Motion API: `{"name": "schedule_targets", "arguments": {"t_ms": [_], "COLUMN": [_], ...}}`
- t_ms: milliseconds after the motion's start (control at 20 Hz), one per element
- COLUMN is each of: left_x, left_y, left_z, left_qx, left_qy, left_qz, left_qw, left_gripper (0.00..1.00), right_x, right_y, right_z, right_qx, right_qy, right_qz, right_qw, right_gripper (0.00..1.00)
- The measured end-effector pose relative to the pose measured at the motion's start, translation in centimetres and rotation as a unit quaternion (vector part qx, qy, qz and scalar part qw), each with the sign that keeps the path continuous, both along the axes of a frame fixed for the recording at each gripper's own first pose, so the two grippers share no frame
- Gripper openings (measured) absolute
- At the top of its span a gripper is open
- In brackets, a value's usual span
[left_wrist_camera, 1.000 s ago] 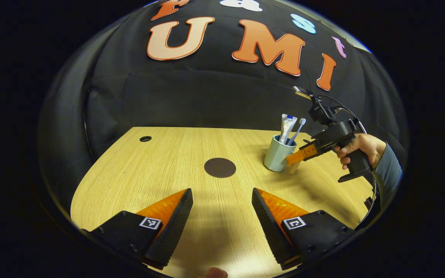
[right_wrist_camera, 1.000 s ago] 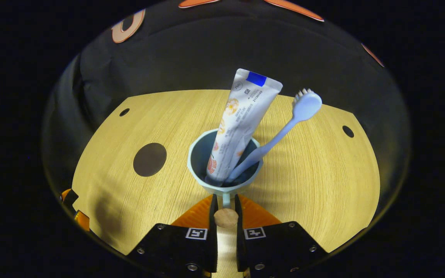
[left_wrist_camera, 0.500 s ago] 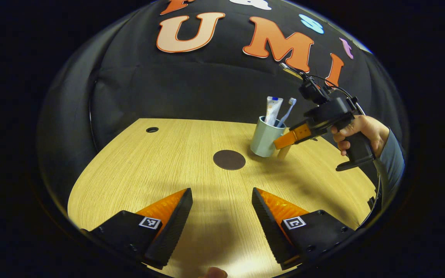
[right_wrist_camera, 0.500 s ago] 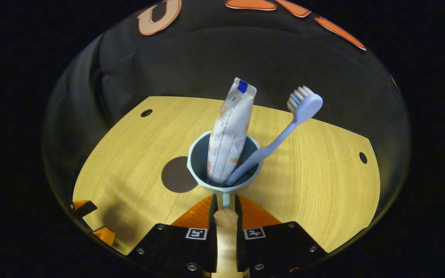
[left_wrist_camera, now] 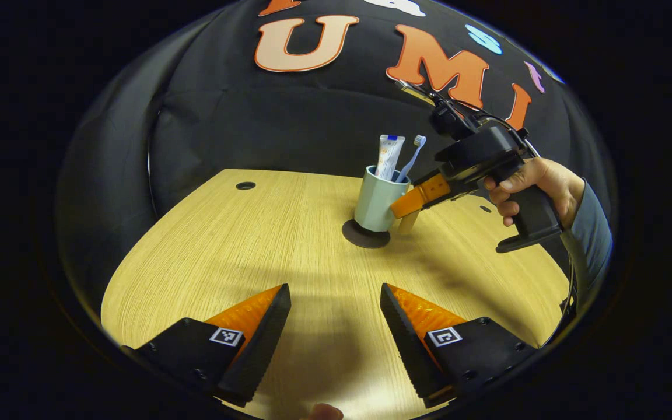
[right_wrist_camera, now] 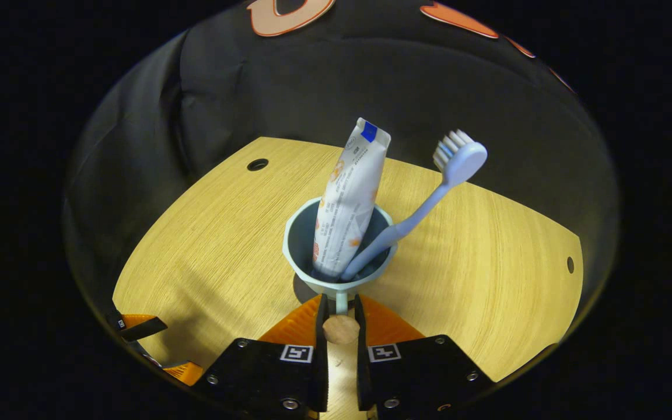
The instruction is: Put the toothbrush and toothpaste on the desktop into the cup, then pick up the cup and place it on the coaster on the desktop.
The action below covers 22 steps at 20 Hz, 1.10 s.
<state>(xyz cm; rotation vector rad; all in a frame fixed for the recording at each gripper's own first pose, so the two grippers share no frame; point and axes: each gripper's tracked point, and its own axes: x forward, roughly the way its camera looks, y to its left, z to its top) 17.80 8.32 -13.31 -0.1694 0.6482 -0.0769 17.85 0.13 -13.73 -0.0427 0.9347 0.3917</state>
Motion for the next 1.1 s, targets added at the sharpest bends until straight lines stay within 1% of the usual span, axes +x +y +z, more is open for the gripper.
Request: {"name": "schedule_targets", "arguments": {"t_ms": [150,200,250,300,400,450,500,550,650,700,750,800,850,950,1000,1050,1100], "left_x": [-0.3,-0.3,-0.5,-0.7,-0.7,-0.6,-0.6,-0.4,0.0,-0.1,-0.1,-0.1,-0.1,0.4,0.7,1.0,1.2], "left_y": [0.6,0.9,1.2,1.4,1.4,1.2,1.1,0.9,0.5,0.4,0.2,-0.1,-0.3,-1.0,-1.3,-1.5,-1.7], "left_z": [-0.5,-0.7,-0.8,-1.2,-1.6,-1.4,-1.3,-1.1,-0.8,-0.4,0.2,0.7,1.3,2.1,2.7,3.4,4.0], "left_qx": [0.002,-0.001,-0.005,-0.007,-0.008,-0.011,-0.011,-0.010,-0.007,-0.005,-0.004,-0.003,-0.003,0.002,0.006,0.010,0.015], "left_qy": [0.006,0.008,0.009,0.013,0.017,0.017,0.015,0.012,0.006,0.001,-0.005,-0.010,-0.013,-0.025,-0.033,-0.044,-0.056], "left_qz": [0.008,0.012,0.014,0.016,0.019,0.018,0.018,0.016,0.013,0.012,0.010,0.008,0.005,0.002,0.002,0.003,0.005], "left_qw": [1.000,1.000,1.000,1.000,1.000,1.000,1.000,1.000,1.000,1.000,1.000,1.000,1.000,1.000,0.999,0.999,0.998], "left_gripper": [0.99,0.99,0.99,0.99,0.99,0.99,0.99,0.99,1.00,1.00,1.00,0.99,0.99,0.99,0.99,0.99,0.99], "right_x": [0.1,0.1,0.3,-0.1,0.0,0.0,0.0,-0.4,-1.2,-1.8,-2.1,-2.3,-2.7,-3.3,-3.7,-4.0,-4.3], "right_y": [-0.2,-0.3,-0.4,-0.6,-0.6,-0.7,-0.8,-1.0,-1.1,-1.2,-1.7,-2.2,-3.1,-4.5,-5.4,-6.3,-7.5], "right_z": [0.8,1.6,1.0,0.8,0.9,1.0,1.3,1.7,2.3,2.7,3.4,4.1,4.9,6.7,7.5,8.6,9.8], "right_qx": [0.003,0.008,0.003,-0.006,-0.008,-0.010,-0.012,-0.016,-0.010,-0.002,0.004,0.003,-0.002,0.000,0.009,0.017,0.020], "right_qy": [0.021,0.018,0.016,0.019,0.010,0.005,-0.001,-0.008,-0.015,-0.021,-0.039,-0.062,-0.087,-0.128,-0.143,-0.163,-0.187], "right_qz": [-0.002,-0.008,-0.006,0.002,0.000,0.002,0.007,0.012,0.017,0.016,0.011,0.009,0.005,-0.010,-0.022,-0.035,-0.048], "right_qw": [1.000,1.000,1.000,1.000,1.000,1.000,1.000,1.000,1.000,1.000,0.999,0.998,0.996,0.992,0.989,0.986,0.981], "right_gripper": [0.20,0.14,0.20,0.19,0.23,0.27,0.38,0.46,0.58,0.67,0.77,0.77,0.86,0.88,0.83,0.88,0.88]}}
